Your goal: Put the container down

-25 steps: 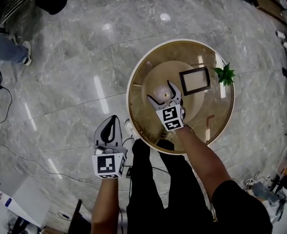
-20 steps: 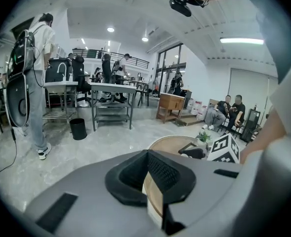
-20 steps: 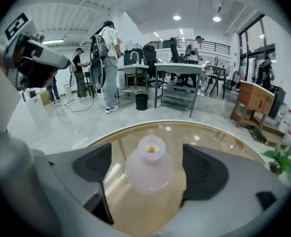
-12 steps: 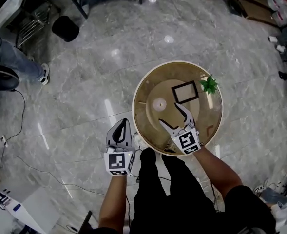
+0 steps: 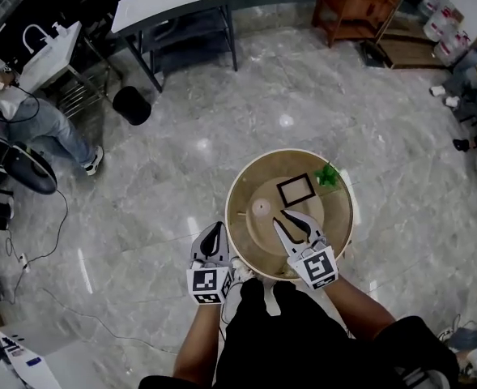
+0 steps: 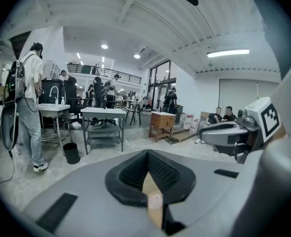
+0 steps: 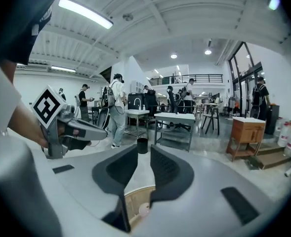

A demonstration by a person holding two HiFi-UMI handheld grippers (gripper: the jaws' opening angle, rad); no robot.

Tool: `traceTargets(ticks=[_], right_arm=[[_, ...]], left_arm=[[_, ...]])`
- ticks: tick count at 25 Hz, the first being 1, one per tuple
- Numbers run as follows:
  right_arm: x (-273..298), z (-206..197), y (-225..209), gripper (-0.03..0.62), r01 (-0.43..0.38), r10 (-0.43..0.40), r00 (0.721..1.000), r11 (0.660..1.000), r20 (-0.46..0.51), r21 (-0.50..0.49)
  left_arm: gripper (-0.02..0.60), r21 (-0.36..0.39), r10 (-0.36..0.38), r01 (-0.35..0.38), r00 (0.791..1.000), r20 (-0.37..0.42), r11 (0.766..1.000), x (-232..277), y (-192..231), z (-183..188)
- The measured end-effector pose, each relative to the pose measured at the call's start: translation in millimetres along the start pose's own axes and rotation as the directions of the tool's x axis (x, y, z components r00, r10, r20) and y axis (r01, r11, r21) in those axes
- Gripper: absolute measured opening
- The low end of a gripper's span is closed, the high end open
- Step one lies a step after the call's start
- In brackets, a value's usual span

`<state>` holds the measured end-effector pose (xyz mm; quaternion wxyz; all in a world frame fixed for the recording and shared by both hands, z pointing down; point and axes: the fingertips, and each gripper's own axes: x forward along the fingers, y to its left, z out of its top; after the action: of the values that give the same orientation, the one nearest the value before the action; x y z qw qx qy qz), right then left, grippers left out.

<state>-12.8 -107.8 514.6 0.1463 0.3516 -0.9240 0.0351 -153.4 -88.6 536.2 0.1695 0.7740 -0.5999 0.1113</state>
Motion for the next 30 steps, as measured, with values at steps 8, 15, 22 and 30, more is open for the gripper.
traceTargets(ticks=[8,15,22,30], right_arm=[[-41,52,3,0.000,0.024,-0.022,0.995,1.000,0.096,-0.017],[-74,95,7,-0.002,0.076,-0.067,0.983,0.996,0.170,-0.049],[-84,115,0,-0.002,0.095,-0.082,0.974,0.994,0.213,-0.051],[-87,124,-13,-0.002,0.115,-0.109,0.965,0.993,0.239,-0.012]], left_arm=[[-0.008,-0.071,0.000,0.002,1.000,0.030,0.997,-30,-13,34],[-0.006,-0.109,-0.019,0.030,0.994,0.107,0.994,-56,-31,60],[-0.006,-0.087,-0.008,0.024,0.985,0.175,0.996,-63,-39,84],[-0.006,-0.069,-0.030,0.042,0.984,0.174,0.997,-57,-45,89]])
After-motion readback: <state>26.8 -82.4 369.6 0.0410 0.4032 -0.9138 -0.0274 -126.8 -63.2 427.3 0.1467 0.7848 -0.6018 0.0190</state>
